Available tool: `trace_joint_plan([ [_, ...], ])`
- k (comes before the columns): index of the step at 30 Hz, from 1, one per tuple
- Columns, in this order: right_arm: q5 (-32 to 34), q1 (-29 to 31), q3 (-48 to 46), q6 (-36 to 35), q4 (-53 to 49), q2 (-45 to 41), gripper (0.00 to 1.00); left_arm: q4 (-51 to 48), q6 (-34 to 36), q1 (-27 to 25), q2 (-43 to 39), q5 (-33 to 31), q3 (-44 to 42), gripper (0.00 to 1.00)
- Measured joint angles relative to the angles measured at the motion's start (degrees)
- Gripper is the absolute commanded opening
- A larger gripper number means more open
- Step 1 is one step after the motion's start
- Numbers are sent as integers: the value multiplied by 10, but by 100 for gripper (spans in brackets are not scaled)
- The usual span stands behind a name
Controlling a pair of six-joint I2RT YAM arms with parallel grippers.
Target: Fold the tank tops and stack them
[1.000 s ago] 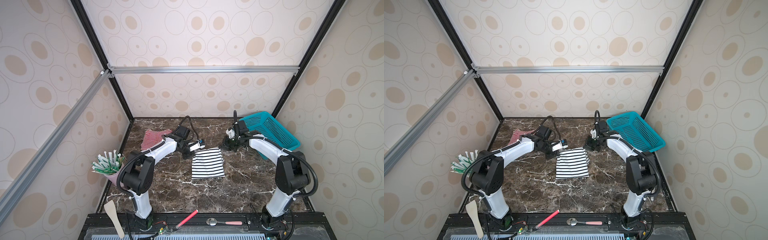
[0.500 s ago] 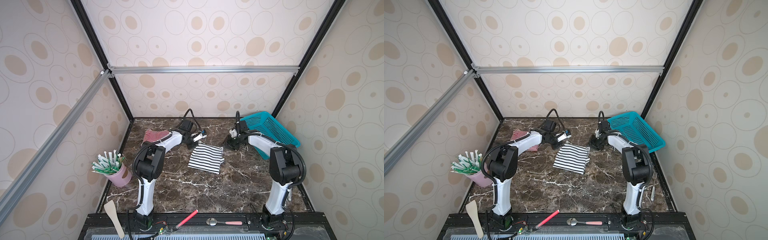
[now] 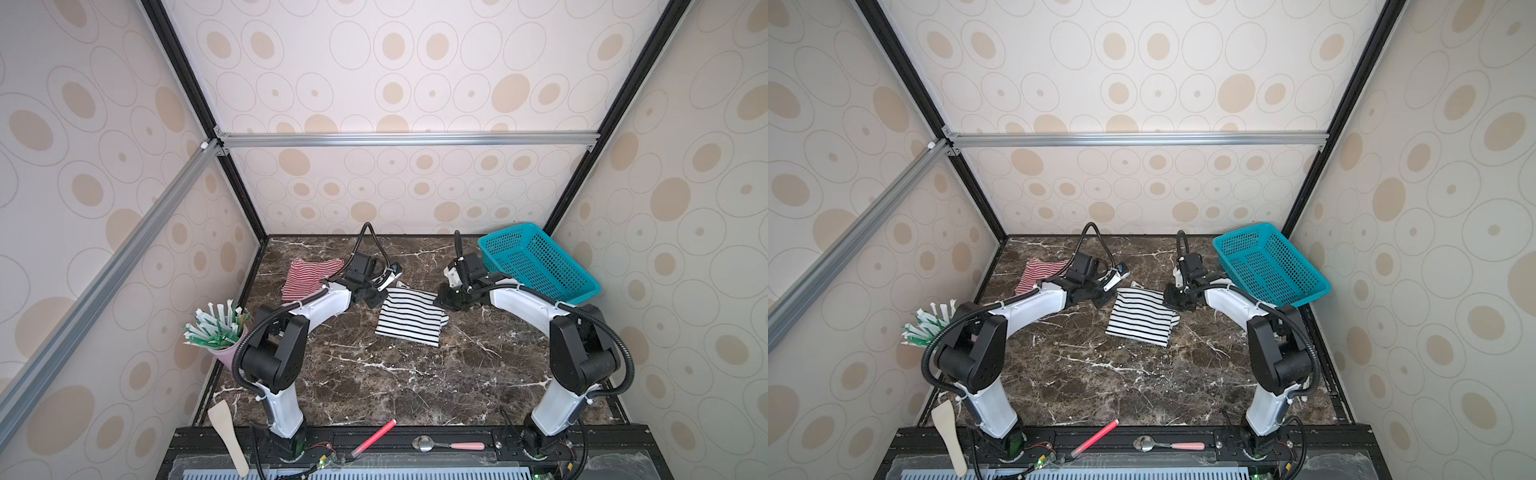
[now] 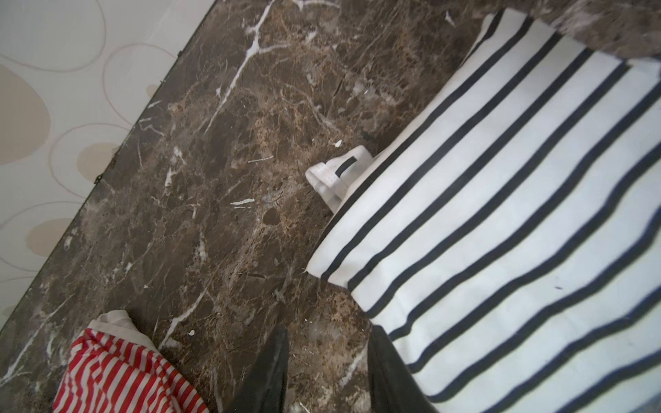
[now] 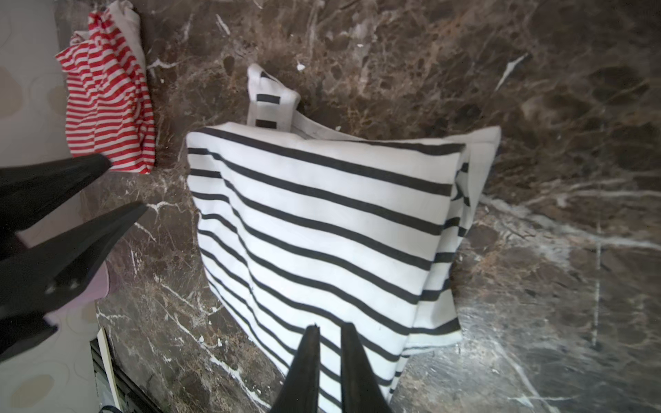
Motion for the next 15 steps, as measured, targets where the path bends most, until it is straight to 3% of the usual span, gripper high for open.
trace_joint_plan([
  [15, -17, -4, -44, 29, 73, 74, 13, 23, -73, 14, -20, 55, -92, 65],
])
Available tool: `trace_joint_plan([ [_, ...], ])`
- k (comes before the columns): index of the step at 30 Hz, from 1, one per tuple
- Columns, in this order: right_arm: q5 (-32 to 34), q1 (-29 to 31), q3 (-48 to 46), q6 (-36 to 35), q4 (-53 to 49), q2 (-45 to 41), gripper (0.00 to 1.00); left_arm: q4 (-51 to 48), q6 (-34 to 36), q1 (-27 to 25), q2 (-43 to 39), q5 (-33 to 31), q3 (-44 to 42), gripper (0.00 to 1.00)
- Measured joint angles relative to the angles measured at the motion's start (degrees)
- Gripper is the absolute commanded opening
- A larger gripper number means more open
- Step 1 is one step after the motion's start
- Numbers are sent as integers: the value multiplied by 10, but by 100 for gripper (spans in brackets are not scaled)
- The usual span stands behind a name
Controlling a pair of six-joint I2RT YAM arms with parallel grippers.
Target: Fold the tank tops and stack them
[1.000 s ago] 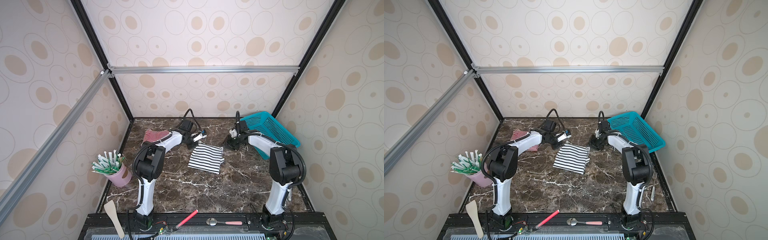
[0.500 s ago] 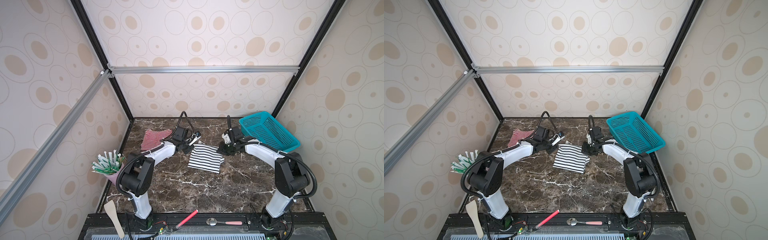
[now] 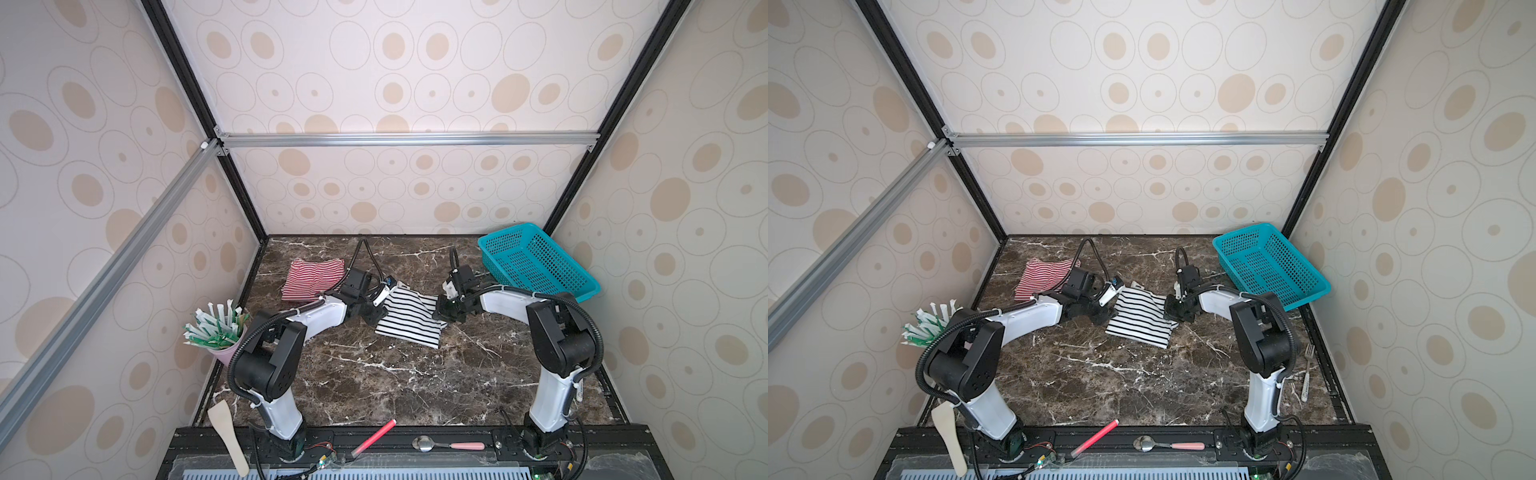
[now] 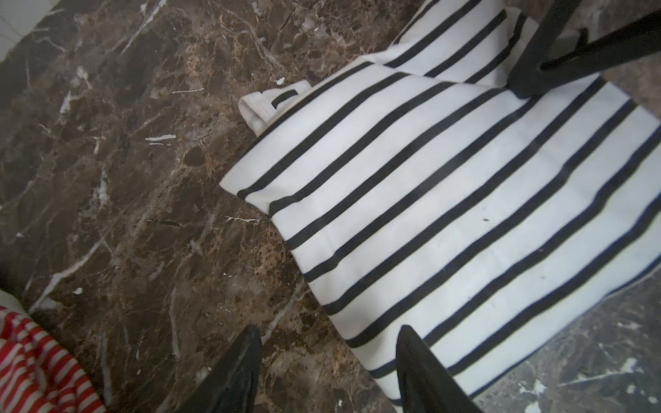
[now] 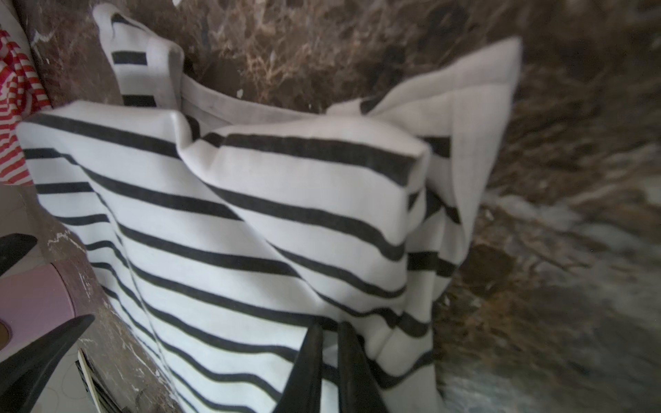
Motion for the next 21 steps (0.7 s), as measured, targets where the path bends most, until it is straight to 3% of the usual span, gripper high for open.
trace_joint_plan([
  [5, -6, 0, -22, 10, 38, -5, 13, -3, -23, 20, 0, 23, 1, 71],
  [12, -6, 2, -44, 23, 73, -13, 14, -21, -50, 54, 14, 72, 36, 71],
  [21, 1, 11, -98, 28, 25, -103, 23, -55, -64, 81, 58, 158, 62, 69],
])
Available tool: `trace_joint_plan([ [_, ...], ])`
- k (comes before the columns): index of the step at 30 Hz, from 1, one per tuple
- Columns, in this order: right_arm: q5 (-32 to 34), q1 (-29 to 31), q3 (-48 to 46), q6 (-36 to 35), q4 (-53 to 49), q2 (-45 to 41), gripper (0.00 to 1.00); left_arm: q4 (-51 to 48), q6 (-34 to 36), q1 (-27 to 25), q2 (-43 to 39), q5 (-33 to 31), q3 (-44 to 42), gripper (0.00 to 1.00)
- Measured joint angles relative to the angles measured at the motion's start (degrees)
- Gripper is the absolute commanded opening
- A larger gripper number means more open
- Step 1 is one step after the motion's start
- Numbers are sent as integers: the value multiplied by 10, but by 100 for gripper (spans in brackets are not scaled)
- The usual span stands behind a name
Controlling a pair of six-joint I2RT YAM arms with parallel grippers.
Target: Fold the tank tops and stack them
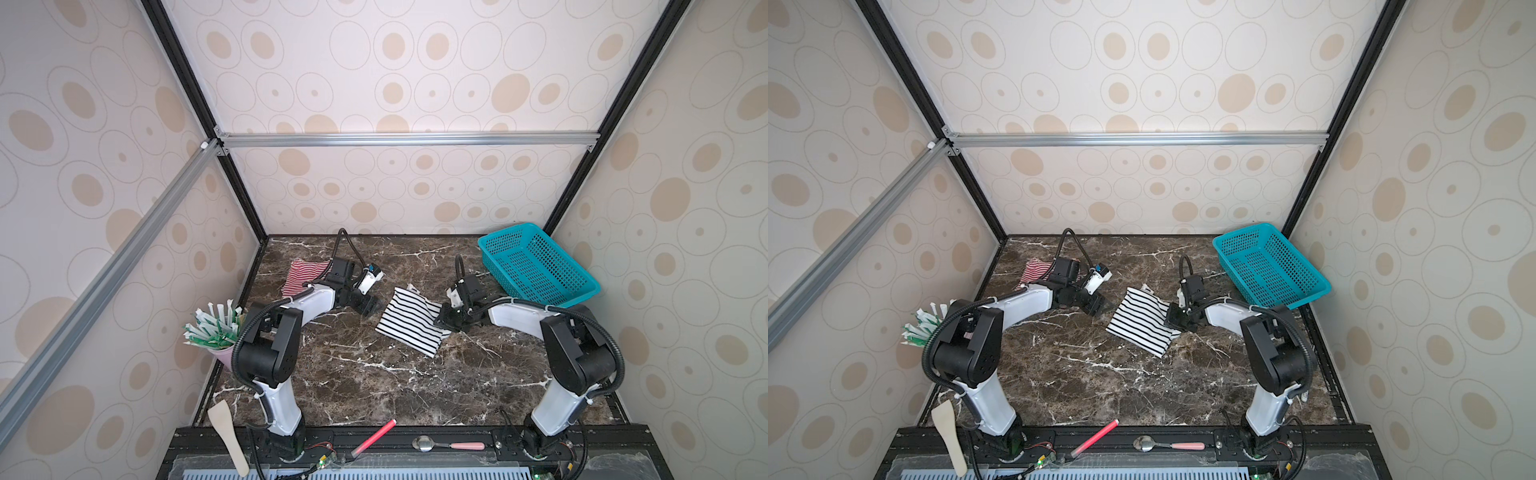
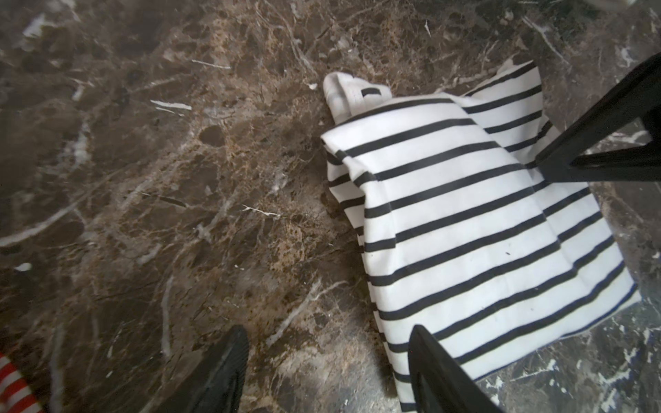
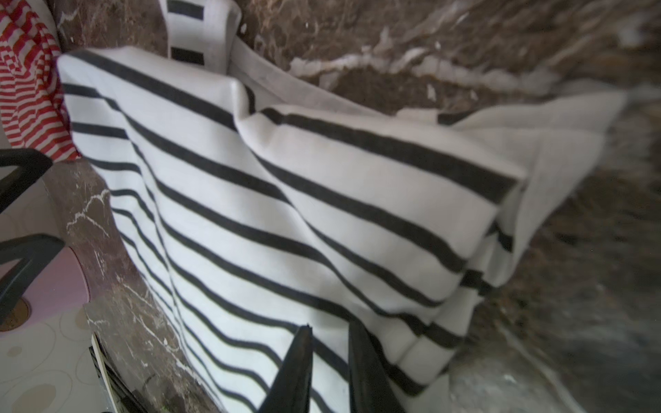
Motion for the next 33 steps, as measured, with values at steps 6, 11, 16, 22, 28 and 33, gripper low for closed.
trace_joint_plan([
  [6, 16, 0, -1, 0, -13, -20, 23, -30, 0, 1, 46, 51, 14, 69],
  [11, 27, 0, -10, 2, -16, -9, 19, -39, 0, 3, 60, 75, 22, 69],
  [16, 29, 0, -33, 5, -4, -4, 18, -44, 0, 3, 73, 94, 35, 69],
  [22, 23, 1, -35, 10, 19, 6, 16, -52, 0, 3, 97, 120, 52, 69],
  [28, 20, 9, -35, 22, 47, 17, 15, -52, 0, 3, 107, 131, 63, 69],
  [33, 21, 34, -27, 39, 90, 37, 13, -53, 0, 3, 119, 139, 76, 68],
])
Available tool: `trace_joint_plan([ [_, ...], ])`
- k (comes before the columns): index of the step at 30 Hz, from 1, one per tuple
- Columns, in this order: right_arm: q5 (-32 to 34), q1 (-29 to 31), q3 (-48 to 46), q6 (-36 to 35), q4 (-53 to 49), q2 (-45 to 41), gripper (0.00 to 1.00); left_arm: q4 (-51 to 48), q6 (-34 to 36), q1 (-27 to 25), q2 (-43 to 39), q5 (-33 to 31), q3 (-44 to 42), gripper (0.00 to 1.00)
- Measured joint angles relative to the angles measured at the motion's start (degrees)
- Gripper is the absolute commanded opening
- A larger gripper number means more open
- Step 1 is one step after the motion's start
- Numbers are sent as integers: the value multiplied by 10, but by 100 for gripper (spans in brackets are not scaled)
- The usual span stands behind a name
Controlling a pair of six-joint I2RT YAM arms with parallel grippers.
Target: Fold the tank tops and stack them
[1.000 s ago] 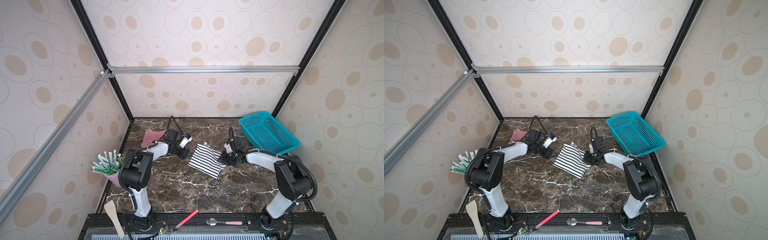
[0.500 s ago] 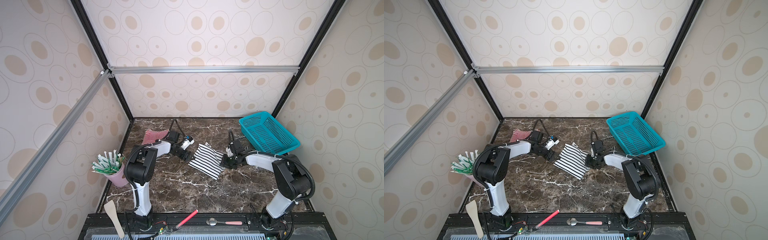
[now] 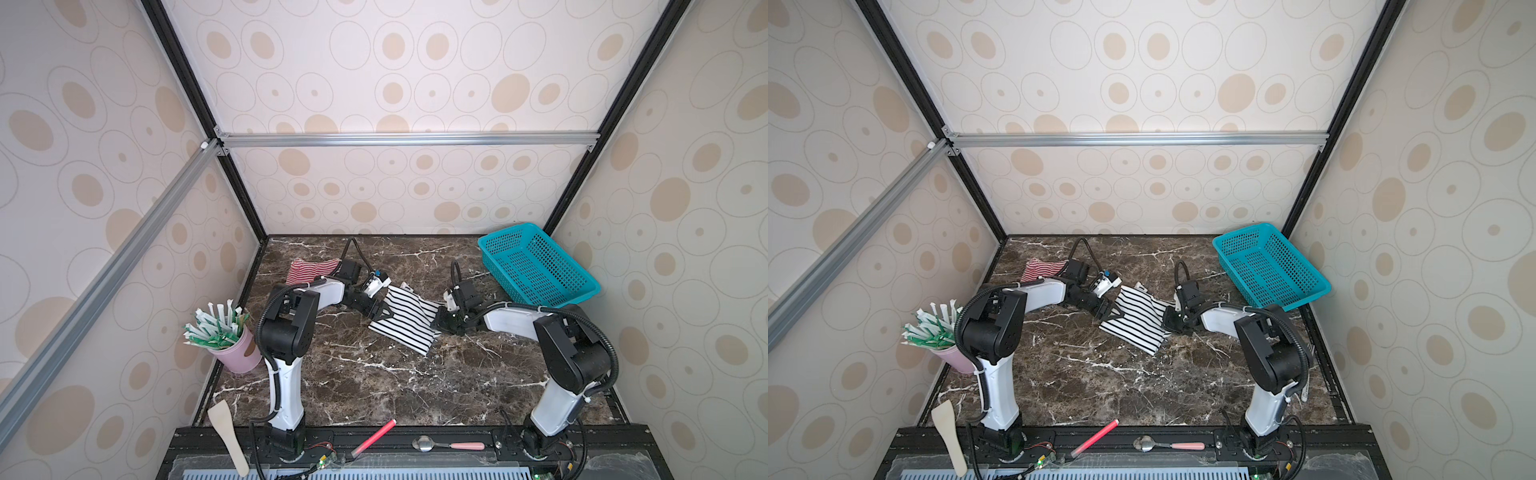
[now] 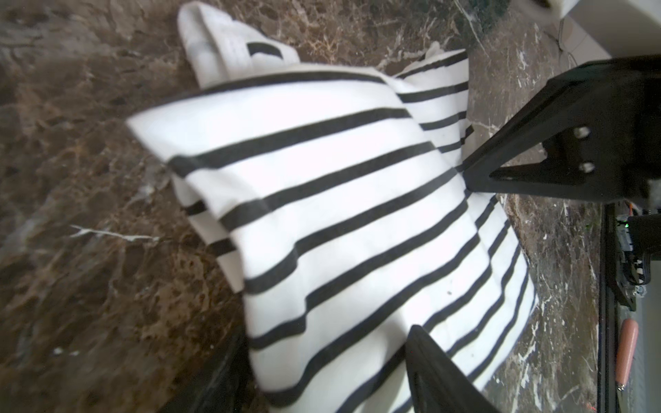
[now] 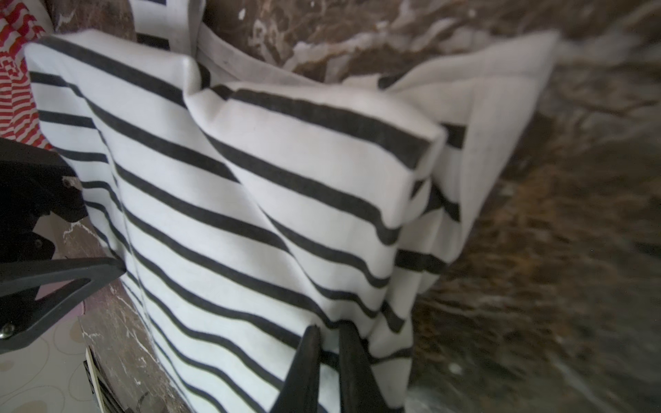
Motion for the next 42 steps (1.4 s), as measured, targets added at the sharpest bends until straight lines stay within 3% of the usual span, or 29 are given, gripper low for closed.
trace_joint_plan([
  [8, 5, 23, 6, 30, 41, 17, 12, 2, -1, 0, 5, 4, 3, 60],
  [10, 6, 24, 6, 33, 42, 17, 12, 1, 0, 1, 6, 3, 3, 49],
  [15, 6, 24, 6, 37, 44, 18, 12, -5, -3, 4, 22, 12, 8, 10],
  [17, 6, 25, 6, 37, 45, 18, 12, -12, -3, 4, 28, 14, 13, 0],
  [19, 6, 25, 5, 37, 47, 17, 14, -21, -1, 4, 30, 15, 21, 0],
  [25, -1, 29, -4, 31, 60, 4, 35, -53, 0, 9, 33, 9, 42, 0],
  [30, 21, 31, -22, 21, 16, -33, 36, -85, 8, 26, 29, -8, 65, 0],
  [42, 51, 31, -23, 12, -34, -52, 36, -168, 75, 126, -42, -115, 155, 0],
])
